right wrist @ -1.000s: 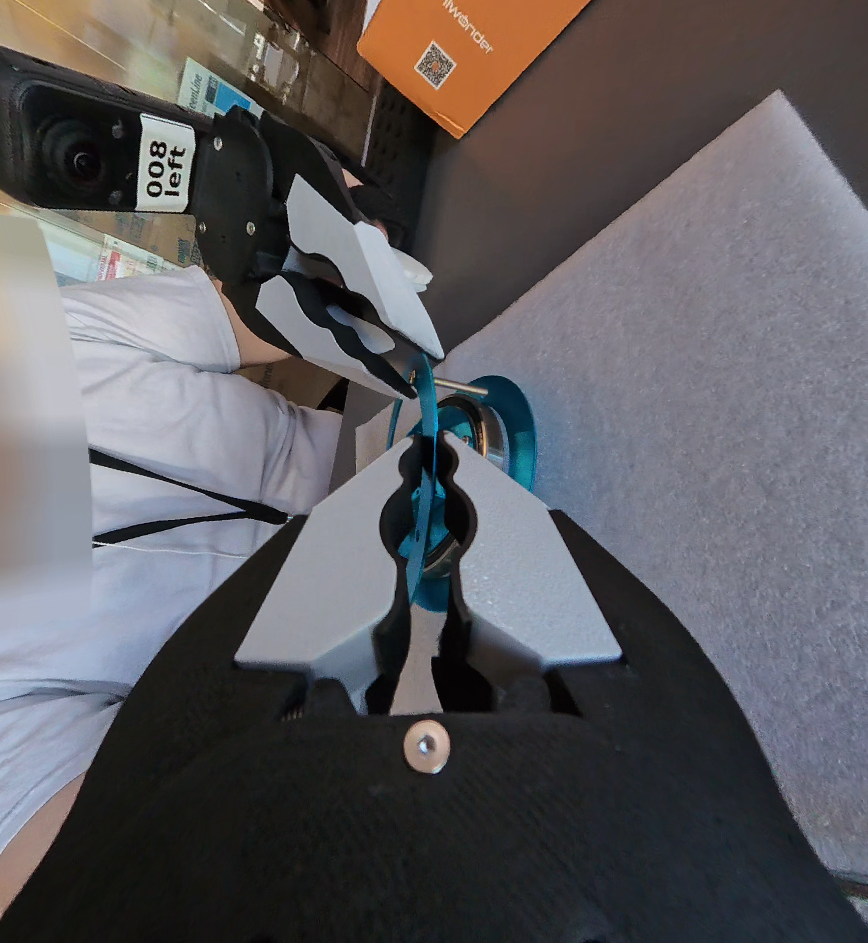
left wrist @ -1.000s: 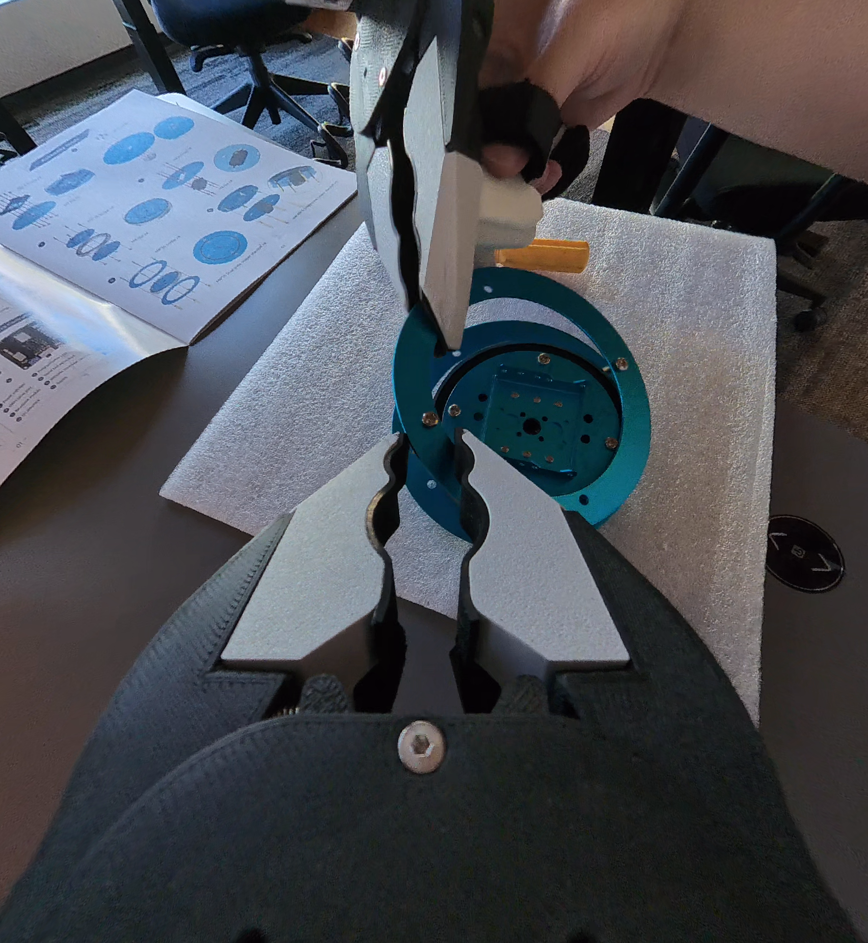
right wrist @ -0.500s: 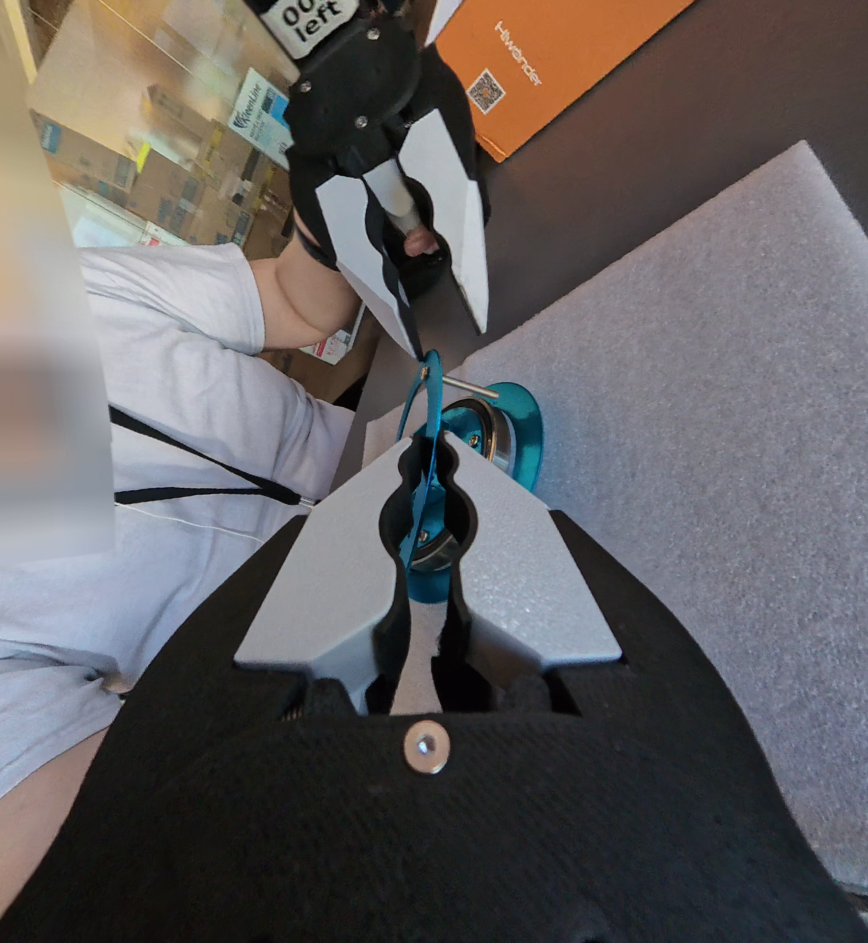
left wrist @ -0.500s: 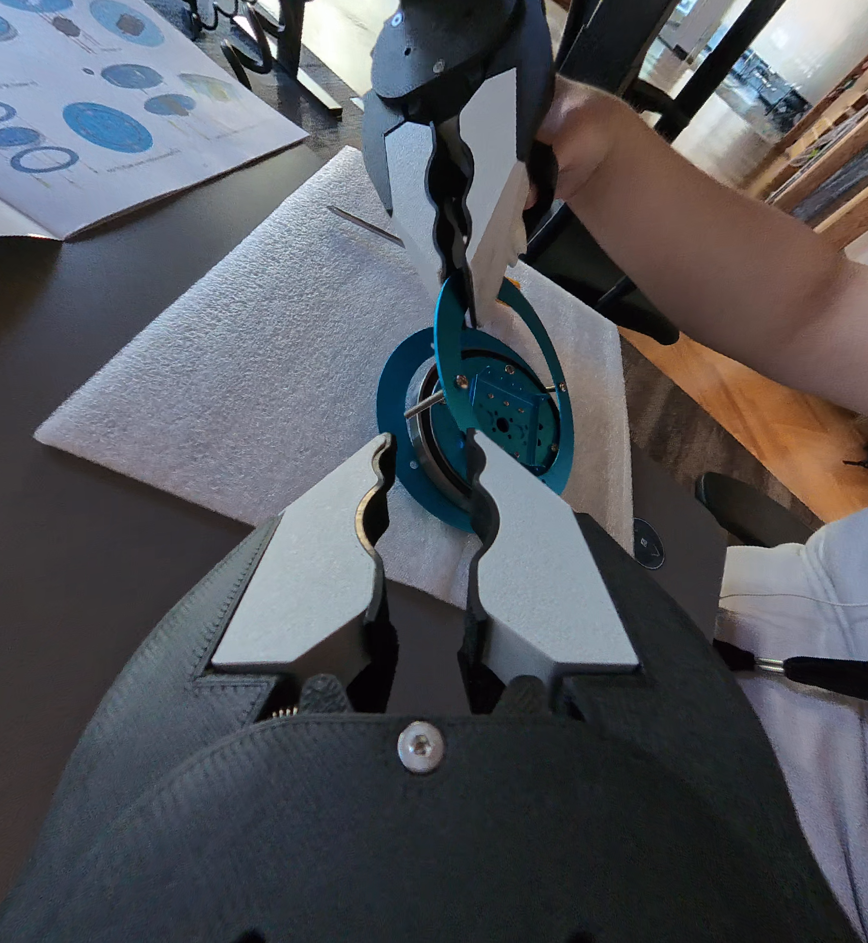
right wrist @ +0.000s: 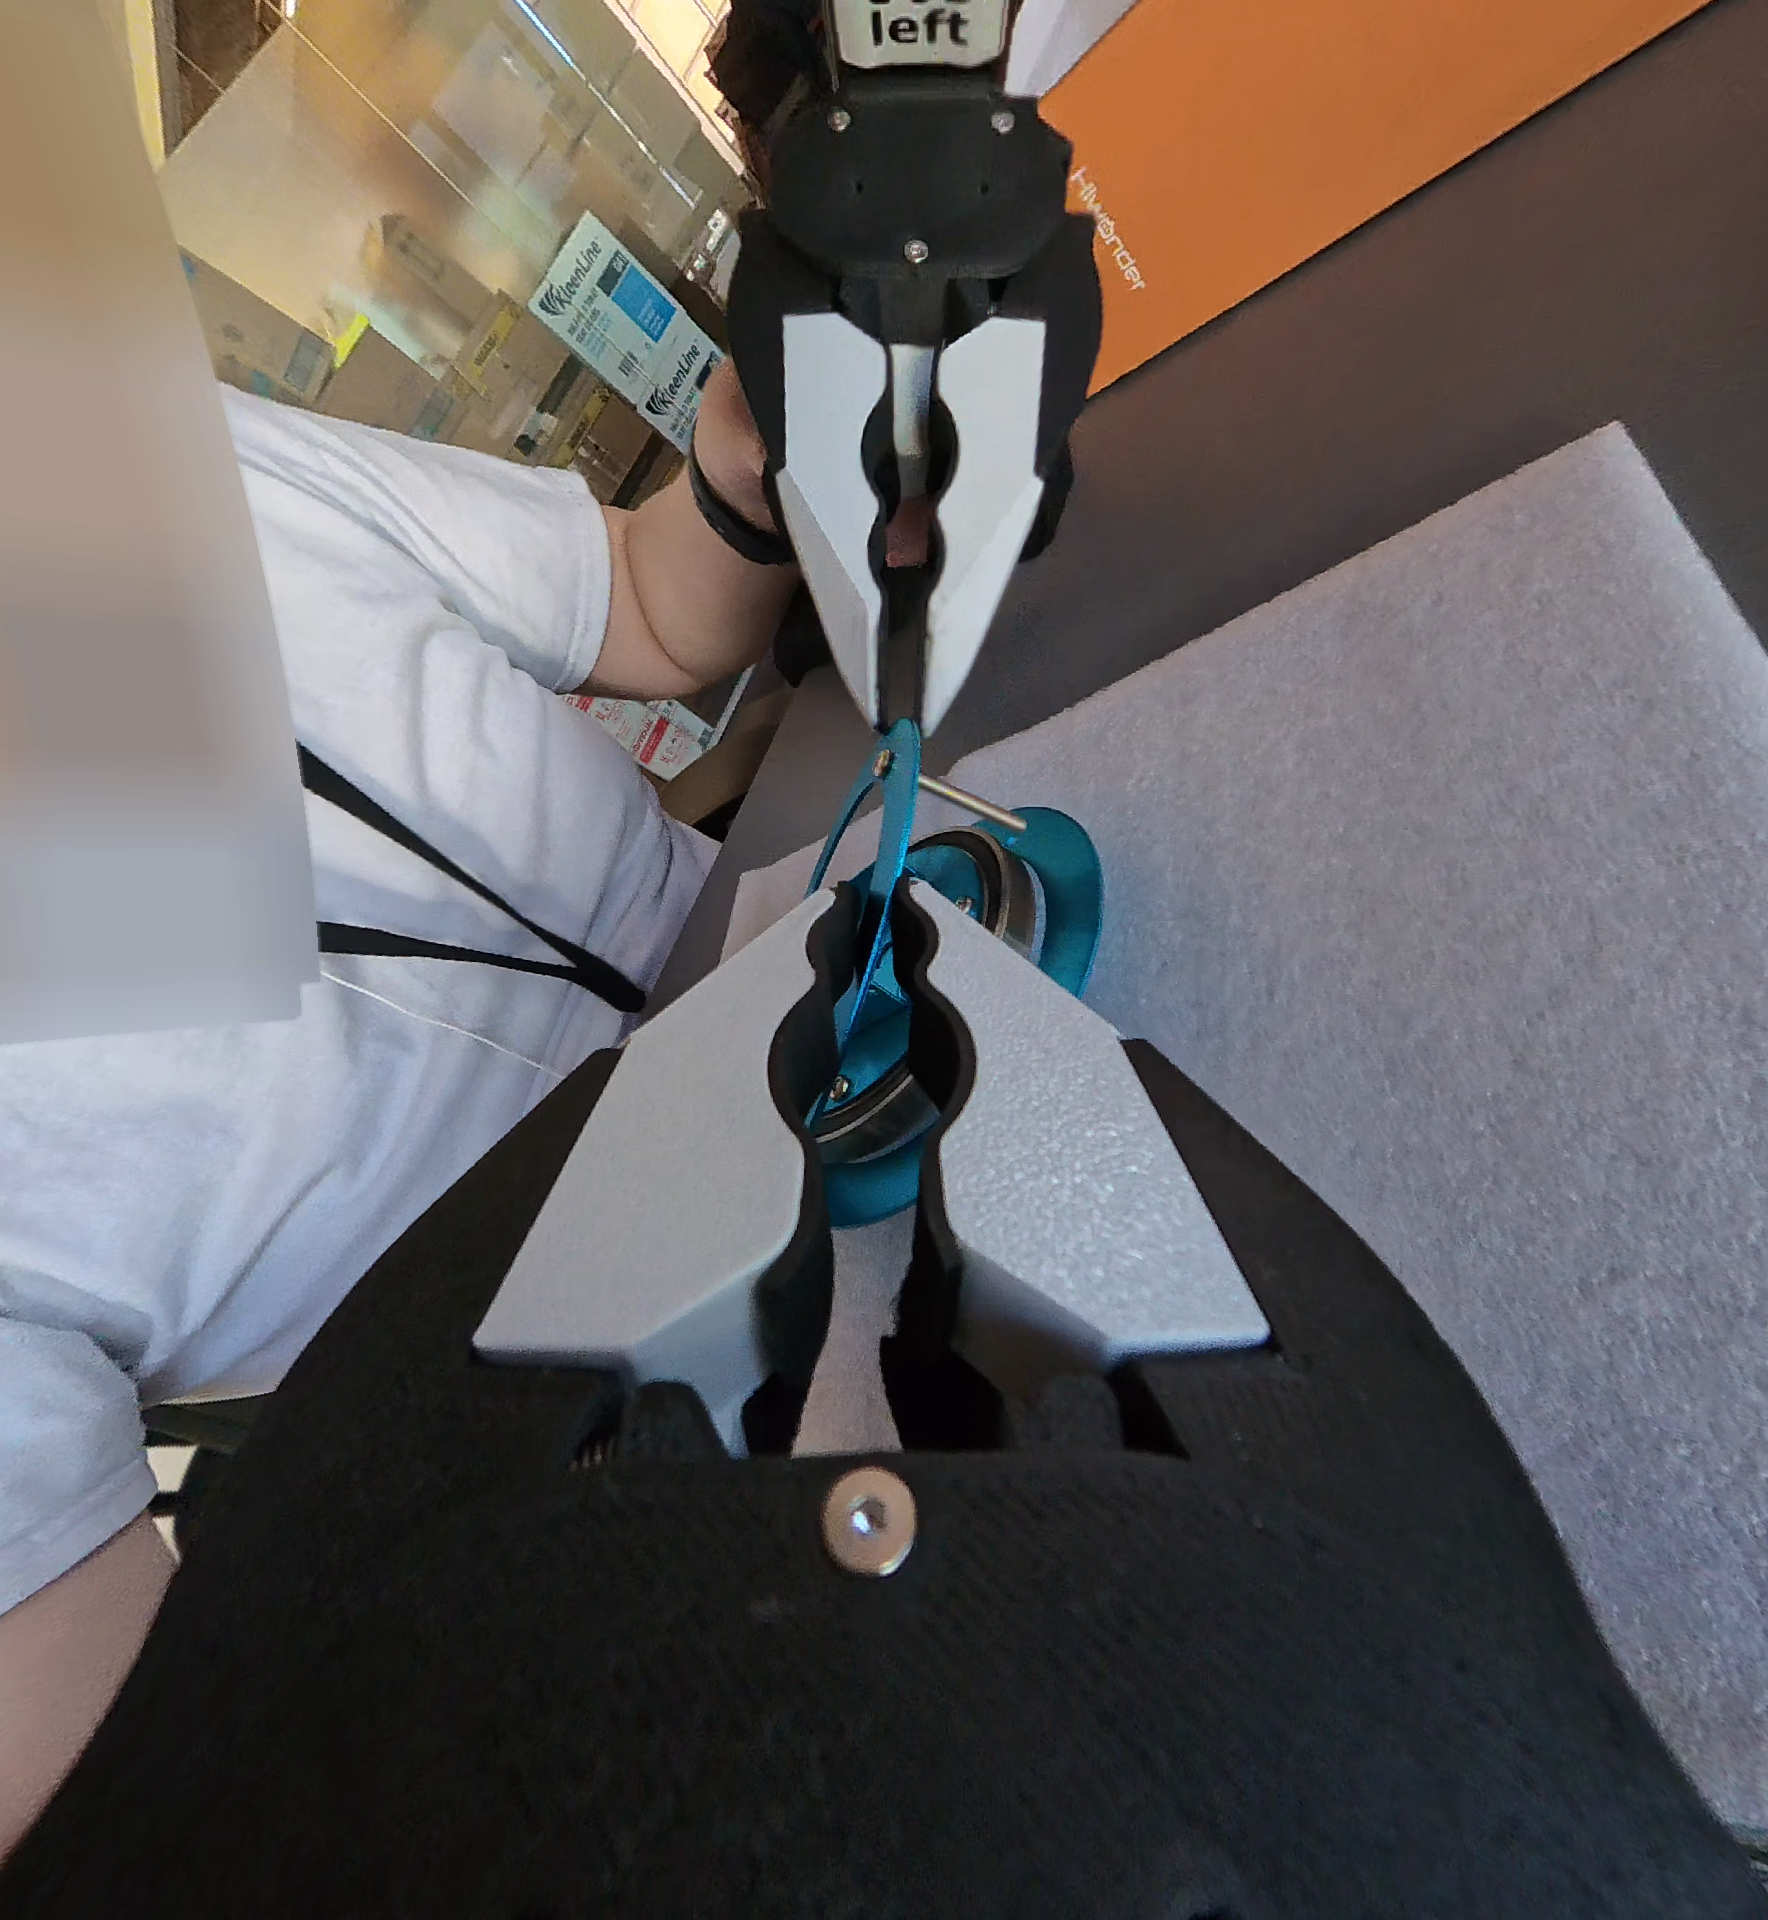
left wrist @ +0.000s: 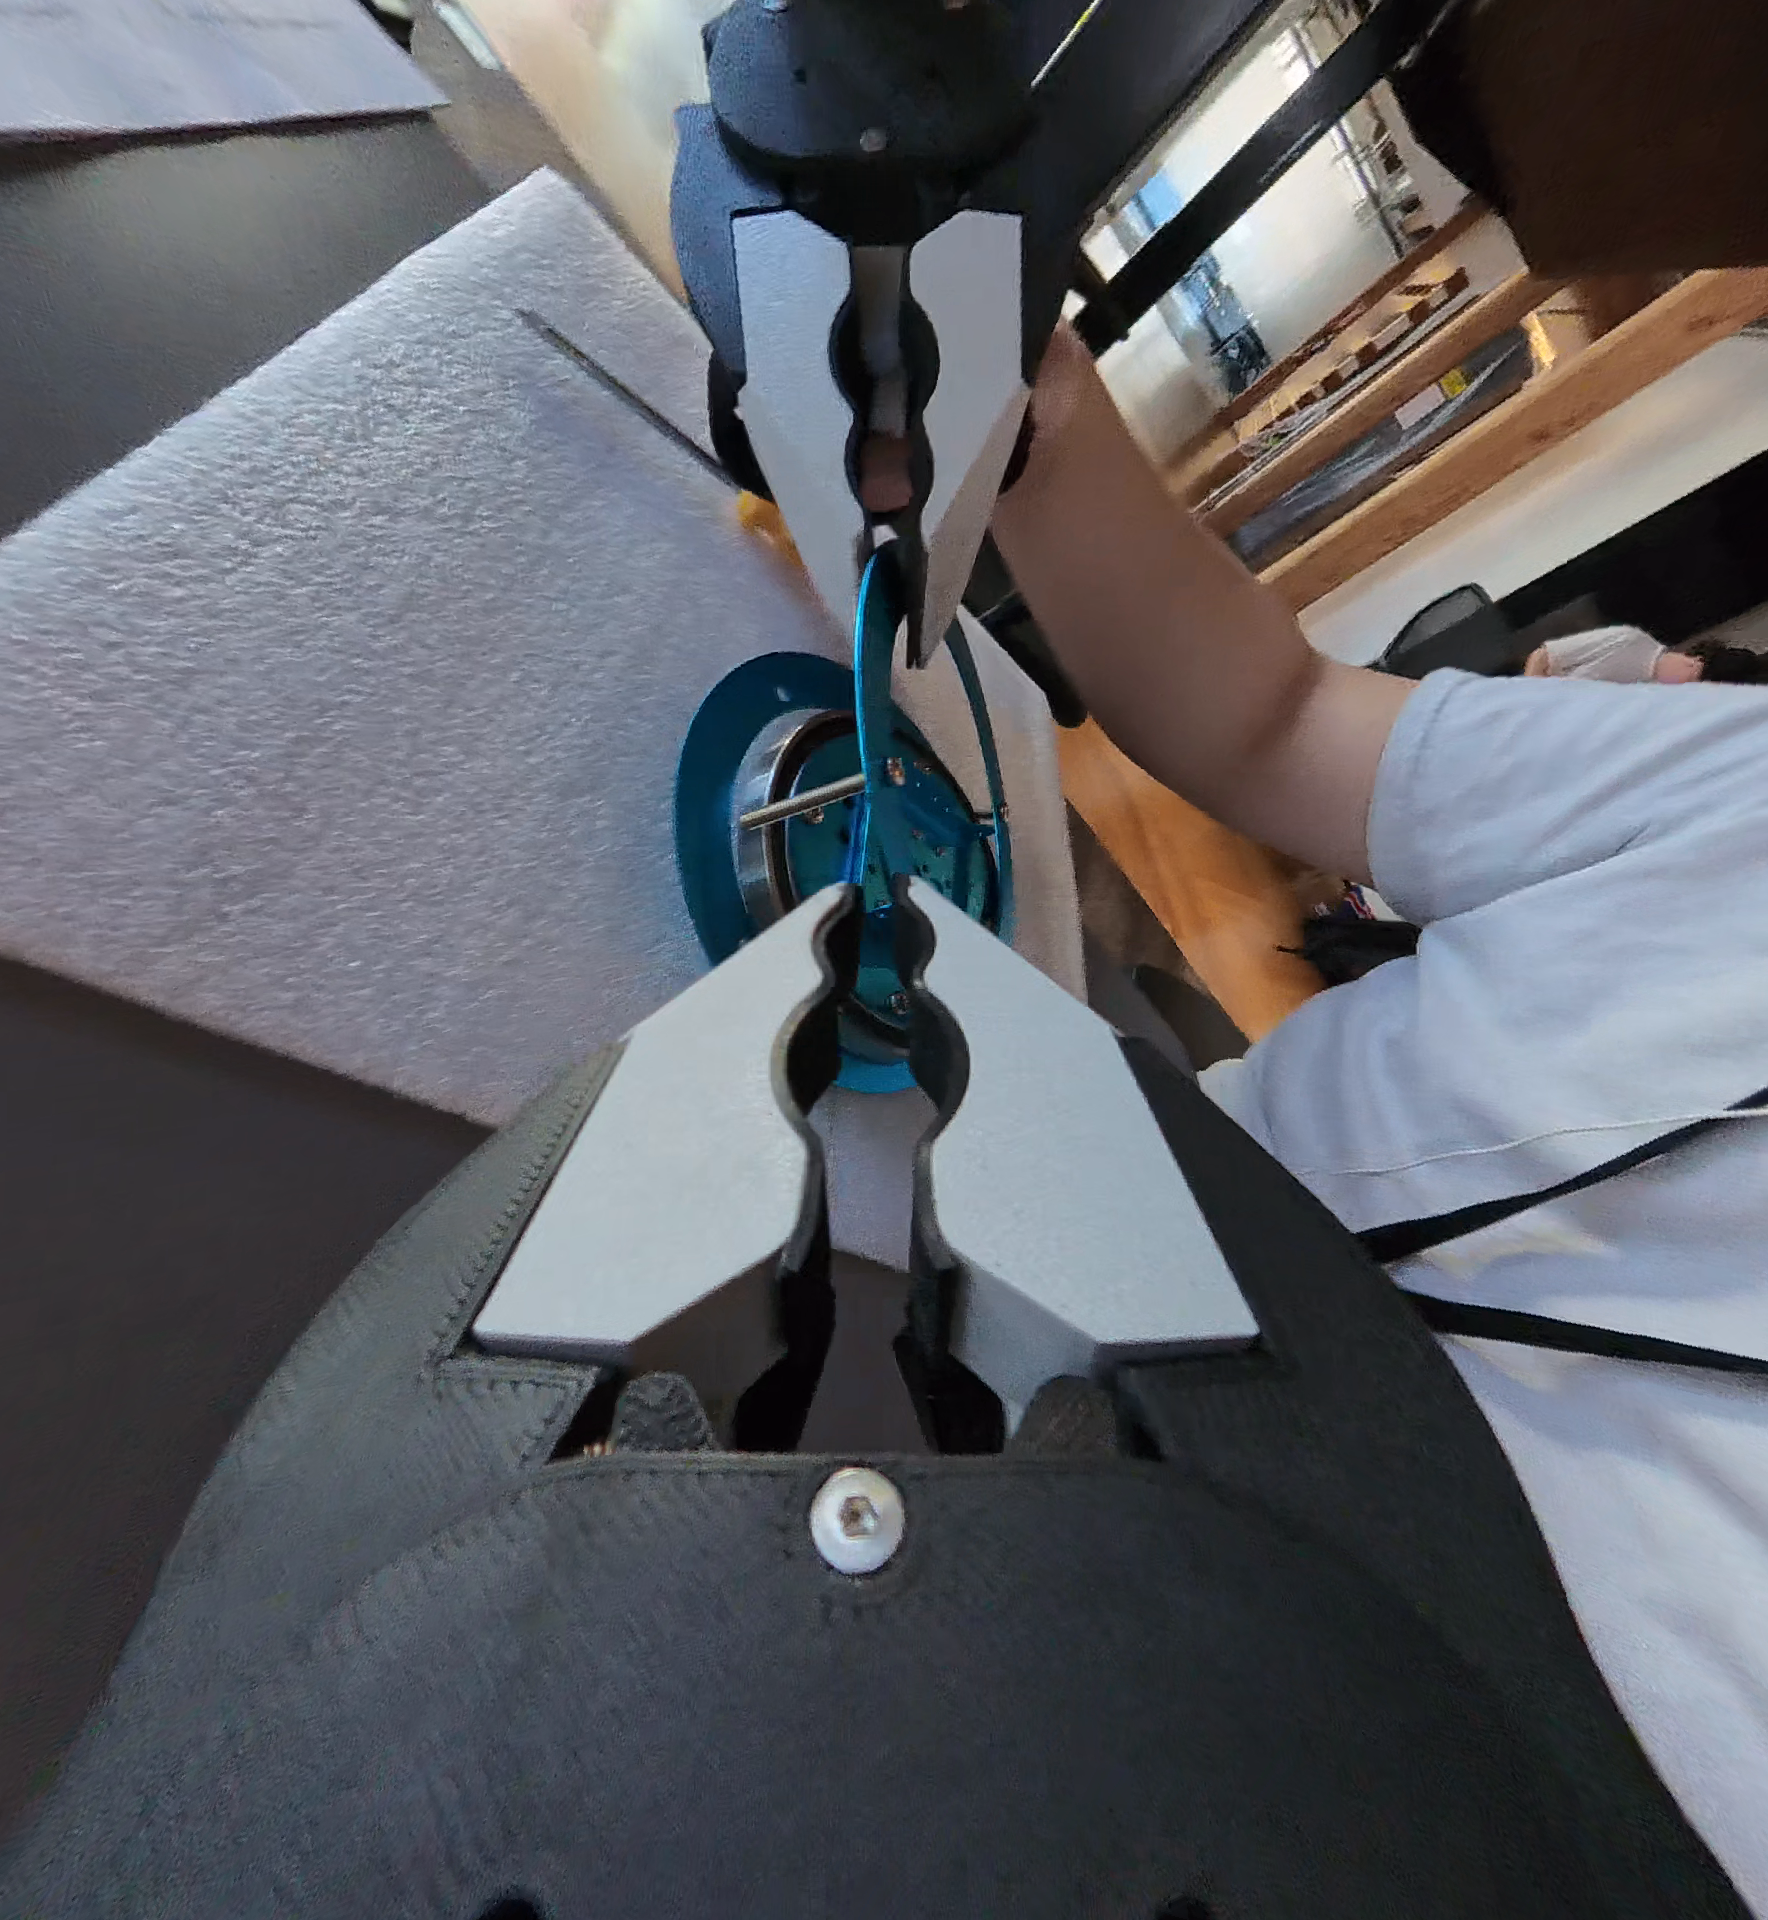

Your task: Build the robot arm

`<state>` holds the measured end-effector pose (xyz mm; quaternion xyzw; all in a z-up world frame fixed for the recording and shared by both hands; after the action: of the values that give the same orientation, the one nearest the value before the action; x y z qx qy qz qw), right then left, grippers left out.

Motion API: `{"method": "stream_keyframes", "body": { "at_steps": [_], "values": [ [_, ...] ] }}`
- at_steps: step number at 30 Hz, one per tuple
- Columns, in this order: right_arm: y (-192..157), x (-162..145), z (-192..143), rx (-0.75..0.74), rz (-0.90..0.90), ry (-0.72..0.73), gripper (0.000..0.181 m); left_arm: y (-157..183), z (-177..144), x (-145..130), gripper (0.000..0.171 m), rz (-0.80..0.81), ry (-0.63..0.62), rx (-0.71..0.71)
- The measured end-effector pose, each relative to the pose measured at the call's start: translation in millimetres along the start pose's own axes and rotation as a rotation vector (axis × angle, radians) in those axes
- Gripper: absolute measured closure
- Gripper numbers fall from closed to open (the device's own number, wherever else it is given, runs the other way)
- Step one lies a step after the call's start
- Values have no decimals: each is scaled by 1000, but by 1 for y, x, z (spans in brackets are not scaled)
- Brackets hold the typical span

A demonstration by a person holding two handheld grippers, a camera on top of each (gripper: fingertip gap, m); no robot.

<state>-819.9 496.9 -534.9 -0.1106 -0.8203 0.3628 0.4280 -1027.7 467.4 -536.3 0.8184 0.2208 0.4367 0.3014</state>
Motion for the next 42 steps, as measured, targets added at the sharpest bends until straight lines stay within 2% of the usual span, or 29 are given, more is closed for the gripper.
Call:
{"method": "stream_keyframes", "body": {
  "at_steps": [2,5,8,11,13,15,18,22,26,33,37,42],
  "values": [
    [-1,-1,-1,3,-9,15,177,1,-1,0,165,34,19,38],
    [-4,-2,-5,41,-27,59,179,1,-9,2,165,100,39,213],
    [-3,-3,-8,36,-26,69,179,-1,-13,1,147,127,19,347],
    [0,-4,-8,44,-14,57,178,-10,-11,-4,134,90,-12,322],
    [2,-4,-6,43,-10,38,178,-12,-8,-7,128,43,-31,235],
    [3,-3,-5,50,-10,25,178,-9,-6,-10,132,26,-36,168],
    [4,-1,-2,64,-9,6,178,-6,-4,-15,140,27,-98,183],
    [4,4,1,86,-20,-33,178,-9,-3,-15,171,-26,-136,190],
    [4,9,4,104,-23,-63,178,-13,4,-9,171,-98,-139,106],
    [4,11,5,108,-25,-90,178,-16,11,4,165,-123,-146,80],
    [5,10,4,112,-23,-83,179,-20,16,0,158,-158,-167,89],
    [7,9,4,127,-20,-84,178,-19,21,-5,163,-183,-183,19]
  ]
}}
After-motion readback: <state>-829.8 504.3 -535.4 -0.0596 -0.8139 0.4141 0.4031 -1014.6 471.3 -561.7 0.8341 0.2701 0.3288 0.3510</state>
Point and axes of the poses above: each gripper's, where its closed fingertips meet, z out along the fingers, x out of its top, y = z × x across the jaws, the point moved 9 cm from there along -z, back along the fingers, and after that the axes turned 11 degrees about -y, right-handed, at the moved point
